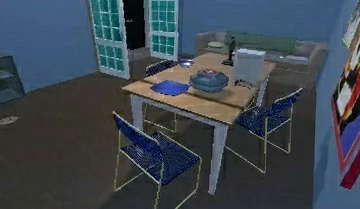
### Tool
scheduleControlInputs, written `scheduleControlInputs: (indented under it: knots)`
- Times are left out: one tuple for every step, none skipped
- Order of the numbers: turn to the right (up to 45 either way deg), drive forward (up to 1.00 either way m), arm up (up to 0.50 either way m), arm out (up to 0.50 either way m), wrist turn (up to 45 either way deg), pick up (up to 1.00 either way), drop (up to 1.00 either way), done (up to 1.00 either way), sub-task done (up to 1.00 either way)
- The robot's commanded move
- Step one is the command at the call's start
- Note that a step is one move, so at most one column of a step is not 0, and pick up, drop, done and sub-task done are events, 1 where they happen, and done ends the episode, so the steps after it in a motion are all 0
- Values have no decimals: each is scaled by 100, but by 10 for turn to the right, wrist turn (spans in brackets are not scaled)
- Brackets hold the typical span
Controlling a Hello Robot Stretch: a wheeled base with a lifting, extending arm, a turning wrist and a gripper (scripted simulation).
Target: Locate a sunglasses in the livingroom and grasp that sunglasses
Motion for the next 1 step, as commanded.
scheduleControlInputs:
  knots:
    - [300,0,0,0,0,0,0,0,0]
